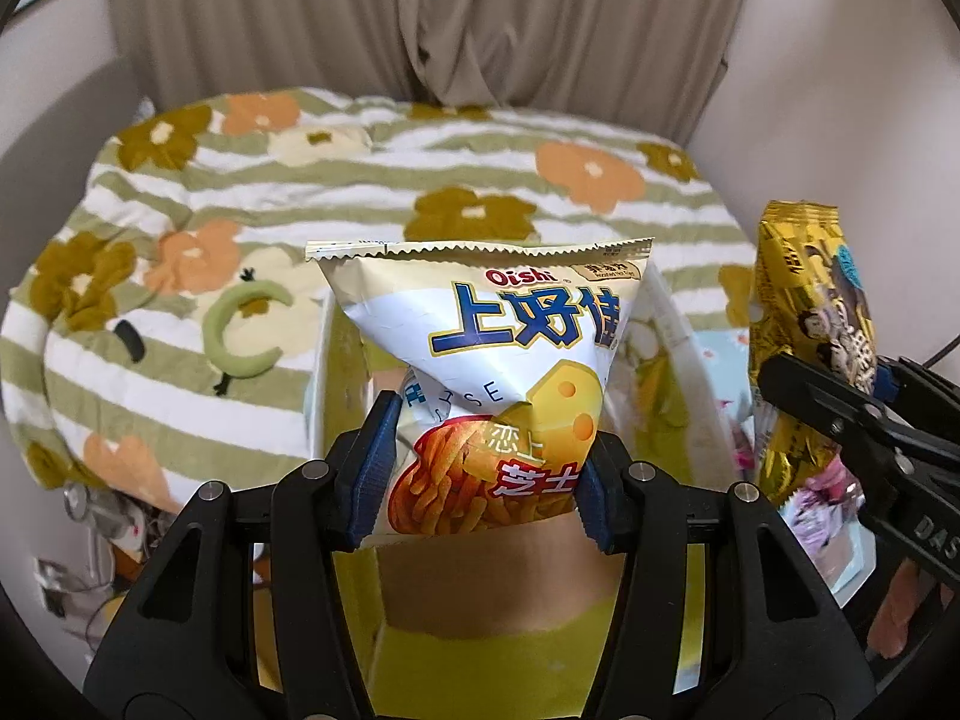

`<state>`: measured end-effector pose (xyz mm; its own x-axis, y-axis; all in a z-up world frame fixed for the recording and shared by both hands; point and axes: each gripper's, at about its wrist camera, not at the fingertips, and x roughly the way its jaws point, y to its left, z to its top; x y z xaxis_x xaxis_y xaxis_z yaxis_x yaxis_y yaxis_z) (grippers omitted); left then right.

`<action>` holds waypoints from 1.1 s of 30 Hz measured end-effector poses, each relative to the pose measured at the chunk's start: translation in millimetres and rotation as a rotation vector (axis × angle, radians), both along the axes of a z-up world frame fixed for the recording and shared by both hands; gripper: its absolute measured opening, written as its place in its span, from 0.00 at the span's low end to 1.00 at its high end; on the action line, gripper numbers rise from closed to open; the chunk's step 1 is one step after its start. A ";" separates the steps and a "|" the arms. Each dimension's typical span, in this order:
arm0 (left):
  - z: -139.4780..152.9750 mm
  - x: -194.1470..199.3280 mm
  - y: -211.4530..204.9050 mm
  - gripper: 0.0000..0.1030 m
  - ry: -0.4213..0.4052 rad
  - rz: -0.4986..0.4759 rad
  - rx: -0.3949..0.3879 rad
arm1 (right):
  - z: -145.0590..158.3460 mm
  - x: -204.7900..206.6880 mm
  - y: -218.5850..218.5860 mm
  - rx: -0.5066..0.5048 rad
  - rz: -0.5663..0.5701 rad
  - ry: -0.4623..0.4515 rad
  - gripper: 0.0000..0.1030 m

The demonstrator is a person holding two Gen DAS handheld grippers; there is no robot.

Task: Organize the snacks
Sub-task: 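Carry both bags into the green box and open both tools to release them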

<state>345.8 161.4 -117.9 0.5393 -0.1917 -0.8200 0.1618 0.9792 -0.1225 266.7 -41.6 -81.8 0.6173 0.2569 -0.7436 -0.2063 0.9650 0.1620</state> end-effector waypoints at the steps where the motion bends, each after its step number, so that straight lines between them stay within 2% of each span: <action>1: -9.5 11.6 0.9 0.48 0.023 -0.006 0.002 | -4.9 6.5 4.0 -0.002 -0.010 0.016 0.41; 6: -42.5 40.3 1.9 0.48 0.074 -0.016 0.018 | -27.7 31.4 12.6 -0.016 -0.038 0.082 0.41; 9: -58.9 47.6 -2.6 0.53 0.106 0.003 0.071 | -37.4 42.1 14.0 -0.019 -0.036 0.104 0.41; 10: -63.4 49.4 -3.5 0.65 0.115 0.012 0.091 | -39.5 45.1 15.2 -0.018 -0.035 0.110 0.41; 11: -67.3 51.1 -3.0 0.81 0.119 0.020 0.100 | -42.1 47.7 16.5 -0.017 -0.033 0.115 0.41; 13: -69.6 50.0 -0.4 0.89 0.105 0.035 0.102 | -46.5 51.4 15.9 -0.016 -0.029 0.126 0.41; 17: -70.0 43.8 2.5 0.89 0.110 0.049 0.120 | -54.8 55.1 18.9 -0.036 -0.006 0.137 0.41; 25: -54.2 15.3 15.4 0.89 0.086 0.089 0.084 | -62.8 62.8 24.9 -0.026 0.046 0.148 0.41; 33: -43.5 1.2 24.7 0.89 0.053 0.134 0.096 | -70.9 85.7 41.5 -0.044 0.088 0.162 0.41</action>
<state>347.1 186.0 -161.4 0.5100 -0.0405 -0.8592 0.0252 0.9992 -0.0321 352.4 -0.2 -152.7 0.4654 0.2700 -0.8429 -0.2653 0.9511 0.1582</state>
